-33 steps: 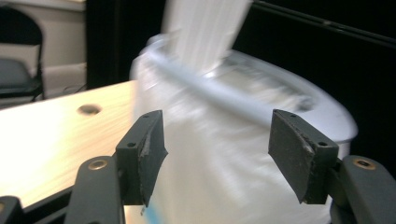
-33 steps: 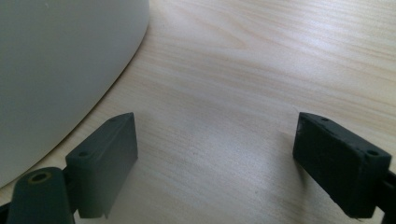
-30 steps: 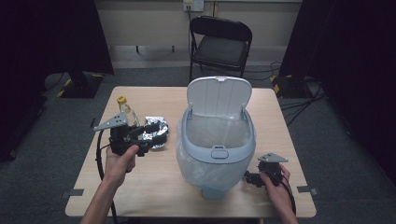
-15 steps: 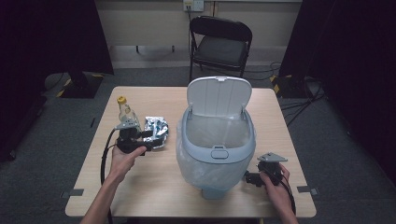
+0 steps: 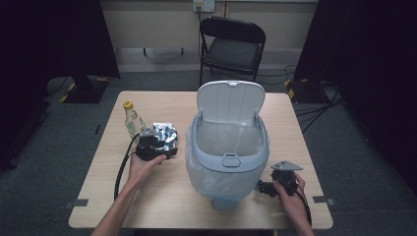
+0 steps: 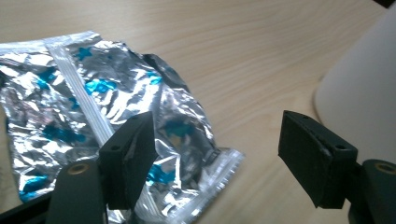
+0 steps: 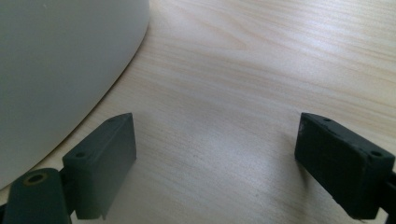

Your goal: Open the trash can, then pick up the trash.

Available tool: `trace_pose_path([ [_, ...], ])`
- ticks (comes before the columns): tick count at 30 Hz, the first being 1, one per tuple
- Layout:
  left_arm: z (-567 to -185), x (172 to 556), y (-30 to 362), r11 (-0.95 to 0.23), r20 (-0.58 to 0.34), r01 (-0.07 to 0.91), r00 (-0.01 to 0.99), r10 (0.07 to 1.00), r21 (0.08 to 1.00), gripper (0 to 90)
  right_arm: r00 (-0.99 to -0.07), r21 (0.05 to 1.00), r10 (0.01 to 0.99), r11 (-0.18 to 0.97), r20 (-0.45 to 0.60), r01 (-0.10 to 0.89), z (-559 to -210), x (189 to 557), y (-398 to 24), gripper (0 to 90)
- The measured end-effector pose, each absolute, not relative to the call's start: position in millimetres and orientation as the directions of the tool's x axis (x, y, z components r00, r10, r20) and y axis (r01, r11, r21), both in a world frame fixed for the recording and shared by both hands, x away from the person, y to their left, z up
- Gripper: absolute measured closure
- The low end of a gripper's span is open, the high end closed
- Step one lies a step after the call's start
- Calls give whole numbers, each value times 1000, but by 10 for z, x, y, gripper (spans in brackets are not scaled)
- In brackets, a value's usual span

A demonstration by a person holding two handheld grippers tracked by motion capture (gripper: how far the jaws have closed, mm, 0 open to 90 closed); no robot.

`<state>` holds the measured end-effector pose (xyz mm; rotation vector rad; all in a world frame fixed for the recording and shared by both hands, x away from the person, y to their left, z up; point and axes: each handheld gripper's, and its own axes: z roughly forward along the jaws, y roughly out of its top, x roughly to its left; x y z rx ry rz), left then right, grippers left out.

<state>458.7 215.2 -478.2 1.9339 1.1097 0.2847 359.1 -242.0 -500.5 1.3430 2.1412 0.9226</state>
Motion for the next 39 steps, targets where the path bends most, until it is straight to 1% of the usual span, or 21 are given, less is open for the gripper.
trace_pose_path([
  [4, -4758, 4657, 2098, -271, -165, 590, 578, 799, 760, 276, -429, 736, 903, 304, -21, 605, -5005, 3593, -2421, 114],
  [5, -4740, 4651, 2084, -282, -129, 568, 576, 807, 773, 301, -429, 736, 903, 305, -22, 605, -5005, 3594, -2421, 114],
  [6, -4732, 4652, 2069, -282, -122, 565, 572, 811, 775, 349, -429, 736, 903, 305, -22, 605, -5005, 3594, -2421, 114],
  [9, -4780, 4676, 2060, -268, -150, 596, 558, 816, 757, 335, -429, 736, 903, 305, -22, 605, -5005, 3594, -2421, 114],
  [11, -4834, 4684, 2047, -302, -119, 609, 552, 825, 733, 338, -429, 736, 903, 305, -21, 605, -5005, 3594, -2421, 114],
  [14, -4881, 4693, 2052, -320, -110, 619, 554, 825, 717, 350, -429, 736, 903, 305, -22, 605, -5005, 3594, -2421, 114],
  [15, -4898, 4692, 2059, -339, -92, 625, 552, 829, 703, 350, -429, 736, 903, 305, -22, 605, -5005, 3594, -2421, 114],
  [16, -4908, 4683, 2064, -360, -54, 614, 550, 833, 703, 405, -430, 736, 903, 305, -22, 604, -5005, 3595, -2421, 114],
  [17, -4899, 4686, 2055, -394, -9, 609, 551, 835, 689, 419, -430, 736, 902, 307, -23, 603, -5005, 3596, -2422, 113],
  [19, -4885, 4685, 2039, -398, -5, 615, 547, 837, 680, 467, -430, 735, 902, 305, -20, 606, -5005, 3595, -2420, 113],
  [21, -4881, 4696, 2048, -385, -17, 625, 539, 842, 679, 493, -430, 734, 903, 304, -19, 607, -5004, 3594, -2419, 113],
  [24, -4869, 4720, 2084, -394, -3, 619, 539, 842, 679, 659, -430, 734, 902, 304, -17, 607, -5004, 3594, -2419, 113],
  [25, -4874, 4727, 2134, -363, -37, 635, 525, 850, 682, 696, -430, 735, 902, 305, -20, 606, -5005, 3595, -2420, 113],
  [27, -4881, 4732, 2144, -349, -51, 634, 523, 851, 690, 719, -430, 734, 903, 304, -18, 608, -5004, 3594, -2419, 113],
  [29, -4872, 4729, 2134, -372, -27, 630, 530, 848, 682, 740, -430, 735, 902, 305, -20, 605, -5005, 3596, -2420, 113],
  [31, -4878, 4722, 2124, -366, -33, 628, 529, 848, 687, 801, -430, 735, 902, 305, -20, 605, -5005, 3596, -2420, 113],
  [32, -4883, 4722, 2122, -349, -49, 632, 524, 851, 692, 813, -431, 735, 902, 305, -20, 605, -5005, 3596, -2420, 113],
  [33, -4883, 4728, 2131, -343, -67, 636, 529, 846, 691, 854, -430, 734, 902, 305, -19, 606, -5004, 3595, -2420, 113],
  [34, -4883, 4728, 2131, -343, -67, 636, 529, 846, 691, 869, -431, 734, 902, 305, -18, 607, -5005, 3596, -2419, 112],
  [37, -4885, 4733, 2120, -343, -61, 634, 526, 848, 693, 892, -432, 735, 902, 306, -19, 606, -5005, 3600, -2419, 110],
  [39, -4899, 4741, 2153, -306, -109, 648, 518, 848, 697, 895, -435, 735, 900, 308, -20, 604, -5006, 3611, -2416, 101],
])
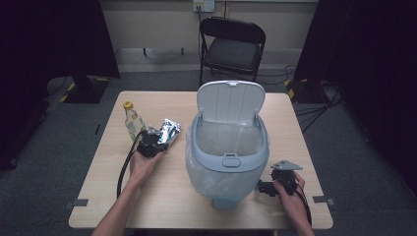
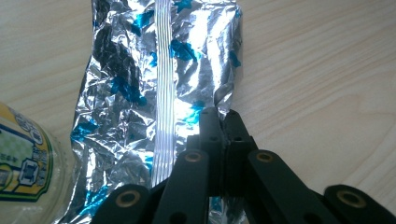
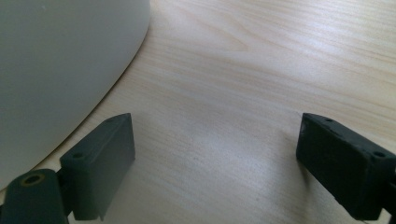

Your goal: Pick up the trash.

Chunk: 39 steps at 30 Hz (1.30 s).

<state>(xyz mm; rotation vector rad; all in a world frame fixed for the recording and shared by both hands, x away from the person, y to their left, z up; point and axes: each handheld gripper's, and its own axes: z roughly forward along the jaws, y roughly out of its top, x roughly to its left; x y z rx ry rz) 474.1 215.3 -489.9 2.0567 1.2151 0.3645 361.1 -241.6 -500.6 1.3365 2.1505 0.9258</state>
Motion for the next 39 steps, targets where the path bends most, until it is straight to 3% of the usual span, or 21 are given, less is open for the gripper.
trace_pose_path([
  [3, -4907, 4740, 2189, -287, -132, 652, 515, 847, 702, 897, -437, 734, 899, 312, -23, 603, -5006, 3622, -2414, 99],
  [10, -4876, 4661, 2134, -362, -83, 631, 562, 823, 686, 896, -436, 733, 900, 309, -19, 606, -5005, 3620, -2413, 99],
  [17, -4820, 4545, 2219, -301, -141, 609, 570, 809, 734, 896, -436, 733, 900, 309, -19, 606, -5005, 3619, -2413, 99],
  [23, -4693, 4474, 2249, -308, -119, 574, 586, 801, 759, 895, -437, 734, 899, 312, -23, 603, -5006, 3622, -2415, 99],
  [27, -4638, 4440, 2295, -239, -179, 575, 575, 798, 783, 894, -437, 734, 899, 311, -21, 604, -5006, 3621, -2414, 100],
  [39, -4347, 4307, 2377, -183, -193, 495, 613, 766, 849, 893, -437, 734, 899, 312, -23, 603, -5006, 3622, -2415, 99],
])
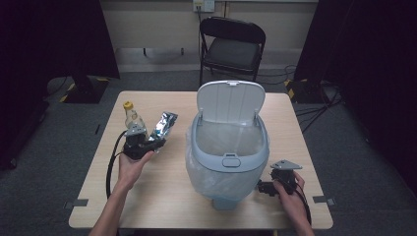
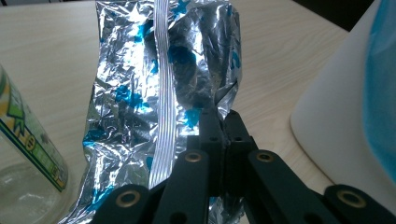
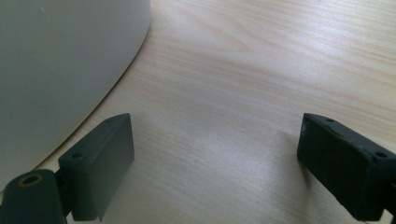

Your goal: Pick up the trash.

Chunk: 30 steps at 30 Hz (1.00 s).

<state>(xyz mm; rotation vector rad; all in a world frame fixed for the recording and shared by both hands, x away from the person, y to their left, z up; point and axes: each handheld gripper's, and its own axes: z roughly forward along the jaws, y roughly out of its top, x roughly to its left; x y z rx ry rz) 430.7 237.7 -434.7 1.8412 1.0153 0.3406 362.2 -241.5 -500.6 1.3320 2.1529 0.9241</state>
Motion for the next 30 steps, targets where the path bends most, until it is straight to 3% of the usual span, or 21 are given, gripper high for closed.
trace_pose_path([
  [10, -4185, 4221, 2318, -148, -205, 459, 633, 746, 876, 891, -437, 735, 899, 311, -23, 603, -5006, 3622, -2415, 99],
  [30, -3637, 3922, 2320, -84, -143, 286, 687, 712, 955, 890, -437, 734, 899, 311, -22, 603, -5006, 3621, -2414, 99],
])
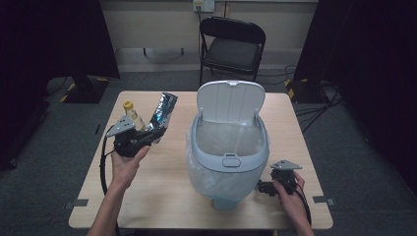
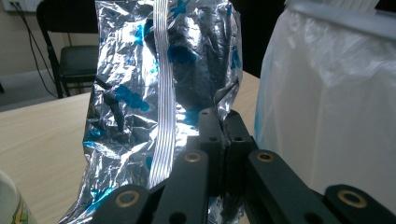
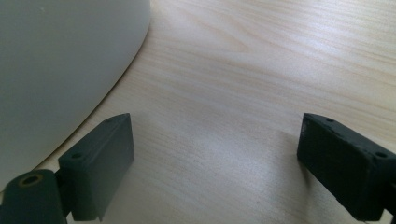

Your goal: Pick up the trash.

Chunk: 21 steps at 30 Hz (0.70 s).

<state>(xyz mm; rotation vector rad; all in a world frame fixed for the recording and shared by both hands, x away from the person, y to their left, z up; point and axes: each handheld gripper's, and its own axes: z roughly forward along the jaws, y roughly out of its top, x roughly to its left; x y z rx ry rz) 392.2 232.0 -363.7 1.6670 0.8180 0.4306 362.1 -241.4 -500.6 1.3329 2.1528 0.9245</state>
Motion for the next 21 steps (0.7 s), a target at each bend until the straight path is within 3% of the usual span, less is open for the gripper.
trace_pose_path([
  [8, -3448, 3785, 2341, -58, -117, 221, 701, 703, 974, 889, -437, 734, 899, 311, -22, 603, -5006, 3622, -2415, 99],
  [9, -3402, 3757, 2364, -84, -69, 174, 721, 690, 981, 888, -437, 735, 899, 311, -22, 603, -5006, 3622, -2415, 99],
  [21, -3183, 3596, 2416, -6, -91, 126, 746, 659, 992, 888, -437, 734, 899, 311, -23, 603, -5006, 3622, -2415, 99],
])
